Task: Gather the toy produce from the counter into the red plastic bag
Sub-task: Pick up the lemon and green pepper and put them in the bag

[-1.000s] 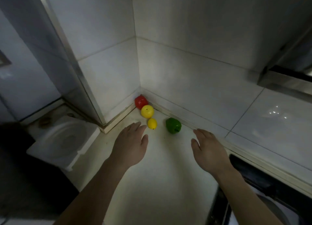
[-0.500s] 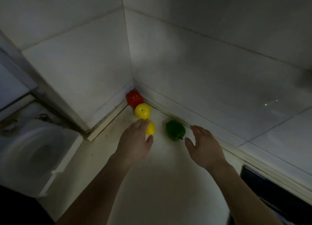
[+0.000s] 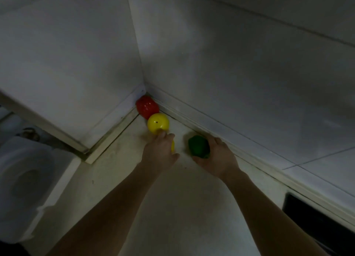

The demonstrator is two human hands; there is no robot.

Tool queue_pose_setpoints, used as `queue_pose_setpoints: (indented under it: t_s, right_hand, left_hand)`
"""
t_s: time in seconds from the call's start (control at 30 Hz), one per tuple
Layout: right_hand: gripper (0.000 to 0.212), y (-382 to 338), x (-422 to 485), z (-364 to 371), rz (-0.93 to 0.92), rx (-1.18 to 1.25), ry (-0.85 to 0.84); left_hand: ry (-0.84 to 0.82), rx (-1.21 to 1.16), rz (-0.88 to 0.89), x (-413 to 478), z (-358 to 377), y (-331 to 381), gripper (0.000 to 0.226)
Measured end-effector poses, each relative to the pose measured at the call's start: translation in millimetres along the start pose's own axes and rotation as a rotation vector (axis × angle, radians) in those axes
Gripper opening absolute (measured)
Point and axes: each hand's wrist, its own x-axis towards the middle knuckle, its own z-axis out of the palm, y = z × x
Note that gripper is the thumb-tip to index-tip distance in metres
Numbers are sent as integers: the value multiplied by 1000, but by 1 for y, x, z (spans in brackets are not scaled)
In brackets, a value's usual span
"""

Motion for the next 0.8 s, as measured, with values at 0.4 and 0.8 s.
queue_pose_setpoints:
  t_s: [0.4, 0.8]
  right_hand:
    - [79, 4, 2, 12, -23, 71, 77]
    - [78, -21, -55, -35, -139, 106, 254]
  left_hand:
    - [87, -43, 21, 1, 9, -6, 54]
    - [242, -155, 73, -55, -47, 16, 55]
